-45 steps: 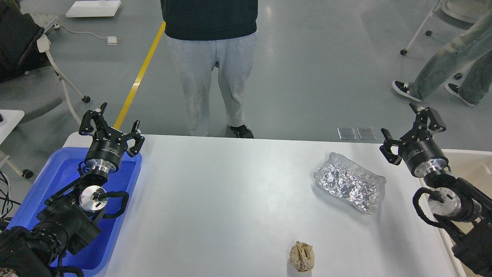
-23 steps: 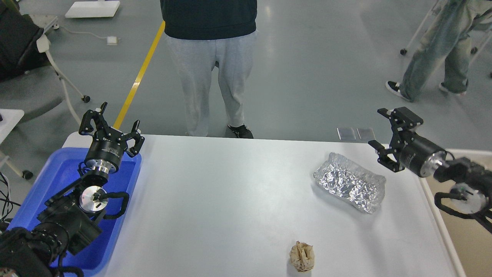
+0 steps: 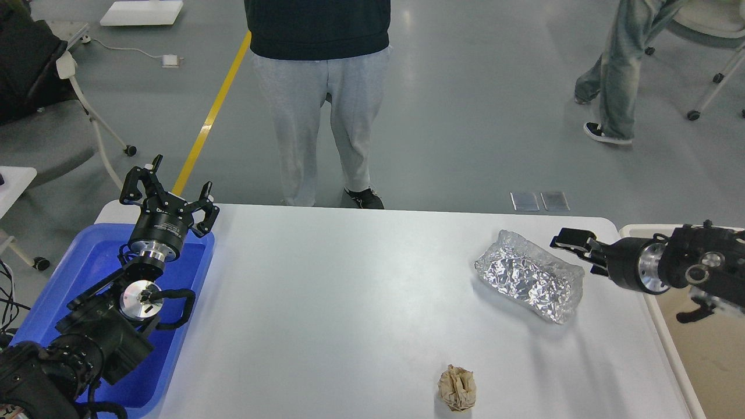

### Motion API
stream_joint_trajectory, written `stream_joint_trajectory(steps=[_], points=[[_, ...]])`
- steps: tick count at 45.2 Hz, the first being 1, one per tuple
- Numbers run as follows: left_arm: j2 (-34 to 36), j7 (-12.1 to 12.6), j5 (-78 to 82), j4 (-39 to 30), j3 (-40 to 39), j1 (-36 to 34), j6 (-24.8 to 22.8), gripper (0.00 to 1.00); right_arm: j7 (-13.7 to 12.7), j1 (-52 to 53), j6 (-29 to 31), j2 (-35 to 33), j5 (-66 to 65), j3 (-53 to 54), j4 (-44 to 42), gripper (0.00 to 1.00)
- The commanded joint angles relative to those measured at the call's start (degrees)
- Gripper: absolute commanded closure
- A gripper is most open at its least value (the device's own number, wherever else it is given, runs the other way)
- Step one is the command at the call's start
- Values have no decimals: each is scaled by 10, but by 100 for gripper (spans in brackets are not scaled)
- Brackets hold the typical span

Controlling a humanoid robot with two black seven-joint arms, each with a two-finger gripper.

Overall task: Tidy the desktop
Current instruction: 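Move the right gripper down toward the crumpled aluminium foil, then close the right gripper on the edge of the foil wad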

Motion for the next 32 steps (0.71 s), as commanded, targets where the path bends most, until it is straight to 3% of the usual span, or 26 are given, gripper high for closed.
stream_joint_trajectory(steps=[1,5,32], points=[[0,0,0,0,1,1,0,0,-18,10,-20,20,-127,-80,-26,1],[1,0,0,0,0,1,0,0,-19,-14,-55,44,-147,-82,-45,1],[0,0,0,0,0,0,0,0,-17,-85,-90,158,-142,-76,-196,3]])
